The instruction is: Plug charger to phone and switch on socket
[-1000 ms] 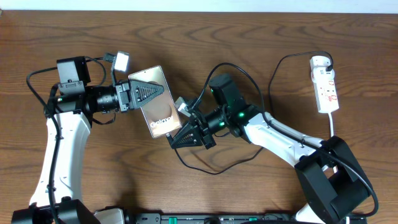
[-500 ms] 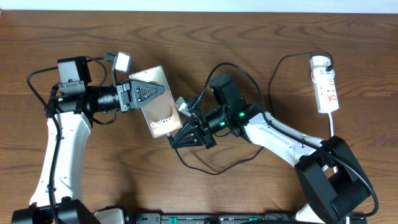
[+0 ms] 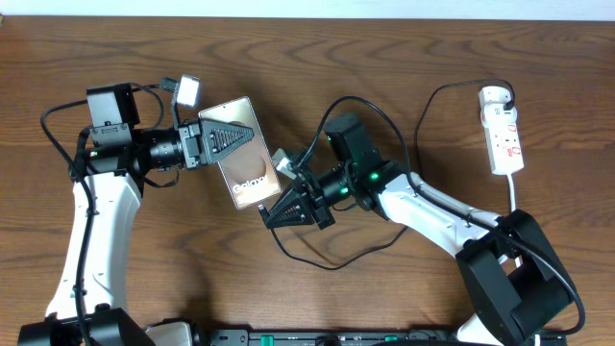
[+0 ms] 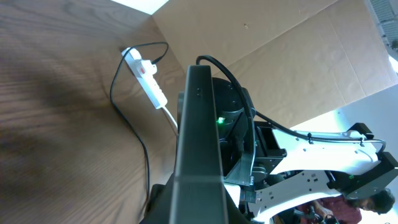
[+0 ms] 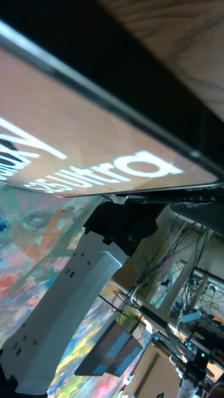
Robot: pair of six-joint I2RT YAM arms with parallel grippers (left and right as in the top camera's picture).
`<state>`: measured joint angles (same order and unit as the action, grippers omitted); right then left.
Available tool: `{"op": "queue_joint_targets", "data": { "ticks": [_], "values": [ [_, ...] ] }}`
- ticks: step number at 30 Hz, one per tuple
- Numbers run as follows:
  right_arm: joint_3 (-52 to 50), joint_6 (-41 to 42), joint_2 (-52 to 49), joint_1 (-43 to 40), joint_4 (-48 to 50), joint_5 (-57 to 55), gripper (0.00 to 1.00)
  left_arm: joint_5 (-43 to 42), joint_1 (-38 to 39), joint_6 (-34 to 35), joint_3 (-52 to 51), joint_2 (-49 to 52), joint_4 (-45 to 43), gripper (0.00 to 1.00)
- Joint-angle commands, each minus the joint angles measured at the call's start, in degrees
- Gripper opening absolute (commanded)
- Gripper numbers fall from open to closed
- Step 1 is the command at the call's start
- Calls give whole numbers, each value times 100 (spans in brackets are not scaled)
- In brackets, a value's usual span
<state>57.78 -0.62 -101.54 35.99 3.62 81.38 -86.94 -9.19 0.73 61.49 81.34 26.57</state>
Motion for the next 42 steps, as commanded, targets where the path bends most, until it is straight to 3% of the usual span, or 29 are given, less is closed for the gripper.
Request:
{"op": "queue_joint_targets", "data": {
  "ticks": [1,42],
  "values": [
    [11,-28,-39,-79,-24,109,1,-308,33,85,61,-11,-31,7],
    [11,-31,-39,-238,-17,162,1,-308,197,-153,61,-11,-39,7]
  ]
}}
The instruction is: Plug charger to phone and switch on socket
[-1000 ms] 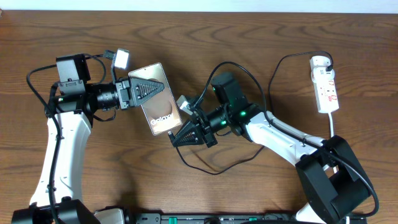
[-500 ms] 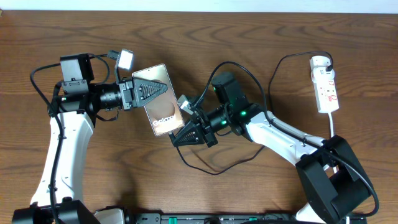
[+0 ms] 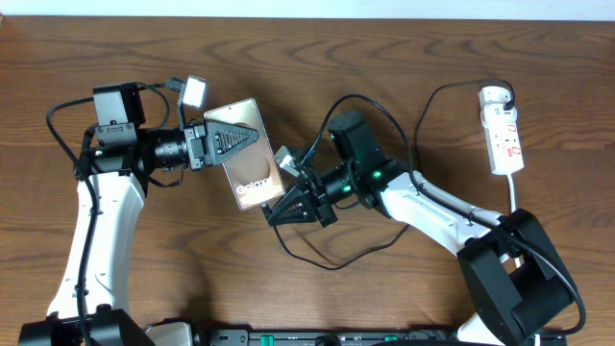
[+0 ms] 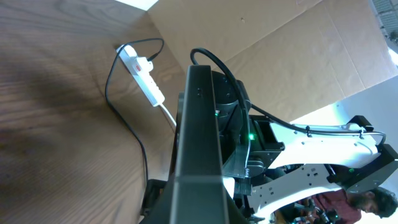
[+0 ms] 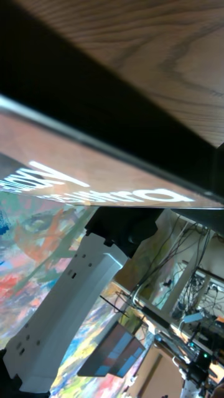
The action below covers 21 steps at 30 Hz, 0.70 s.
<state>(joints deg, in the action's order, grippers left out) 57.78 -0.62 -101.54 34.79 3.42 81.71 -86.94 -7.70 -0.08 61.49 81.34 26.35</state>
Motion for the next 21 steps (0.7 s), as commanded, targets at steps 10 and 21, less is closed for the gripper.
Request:
{"op": "queue_joint_targets", "data": {
  "ticks": [10,21],
  "values": [
    [11,-31,-39,-136,28,142,1,-308,42,-74,61,-11,-33,7],
    [11,-24,-39,-138,212,339,1,-308,46,-605,59,-11,17,7]
  ]
}}
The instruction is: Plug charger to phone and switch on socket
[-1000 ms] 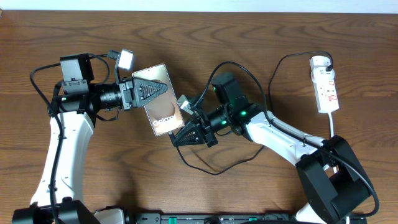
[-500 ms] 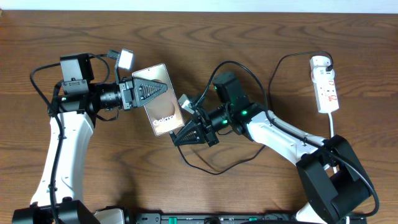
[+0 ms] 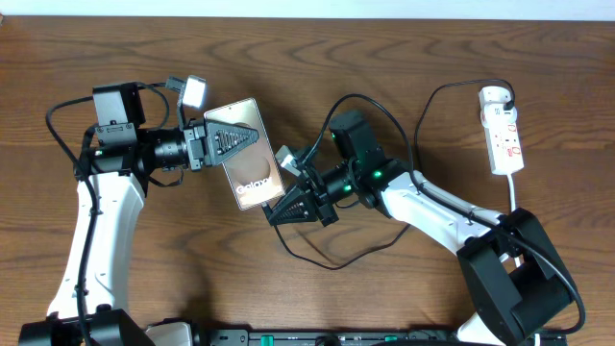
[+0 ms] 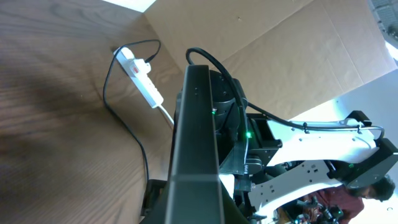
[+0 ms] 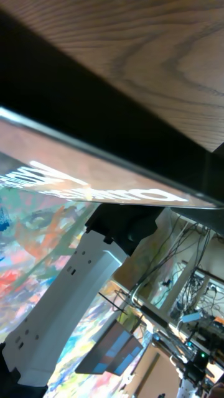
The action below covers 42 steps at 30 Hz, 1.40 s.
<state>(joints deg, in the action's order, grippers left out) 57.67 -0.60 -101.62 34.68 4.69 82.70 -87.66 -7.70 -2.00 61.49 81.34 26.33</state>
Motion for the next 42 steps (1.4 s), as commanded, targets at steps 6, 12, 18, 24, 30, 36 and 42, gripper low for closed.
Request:
{"op": "queue_joint_targets", "data": {
  "ticks": [6,12,18,24,30,36,42],
  "values": [
    [22,-26,-31,-127,116,260,1,-234,48,-531,59,-11,37,7],
    [22,61,-31,-127,267,258,1,-236,57,-575,59,-11,35,7],
    [22,59,-31,-125,267,254,1,-236,57,-573,59,-11,35,7],
    [22,59,-31,-120,269,251,1,-234,57,-570,59,-11,35,7],
    [22,81,-31,35,348,120,1,-234,57,-568,59,-11,35,7],
    [22,382,-31,133,780,120,1,-234,57,-568,59,-11,35,7],
    [22,490,-31,142,824,-4,1,-234,57,-592,59,-11,33,8]
  ]
}}
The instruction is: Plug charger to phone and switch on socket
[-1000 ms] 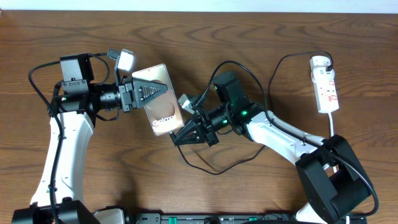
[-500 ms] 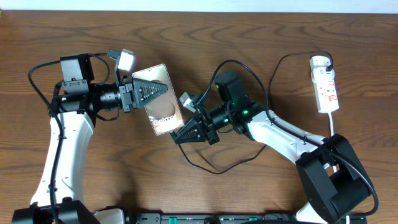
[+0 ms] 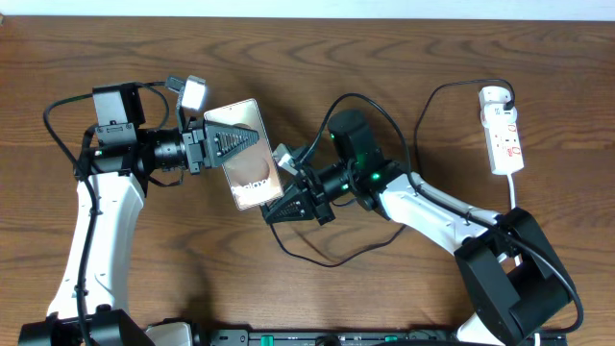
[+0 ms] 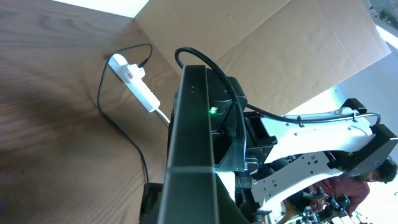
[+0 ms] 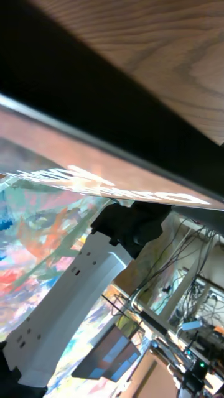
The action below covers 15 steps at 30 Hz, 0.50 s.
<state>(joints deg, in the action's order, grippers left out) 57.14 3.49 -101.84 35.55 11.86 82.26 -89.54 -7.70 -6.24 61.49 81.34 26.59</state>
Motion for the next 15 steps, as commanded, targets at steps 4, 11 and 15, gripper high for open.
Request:
{"op": "queue_joint_targets", "data": {
  "ticks": [4,11,15],
  "values": [
    [74,389,-9,55,433,37,1,-44,57,-212,59,-11,9,7],
    [74,575,-9,55,708,15,1,-46,57,-367,59,-11,11,7],
    [74,575,-9,50,726,11,1,-46,57,-409,59,-11,11,7]
  ]
}}
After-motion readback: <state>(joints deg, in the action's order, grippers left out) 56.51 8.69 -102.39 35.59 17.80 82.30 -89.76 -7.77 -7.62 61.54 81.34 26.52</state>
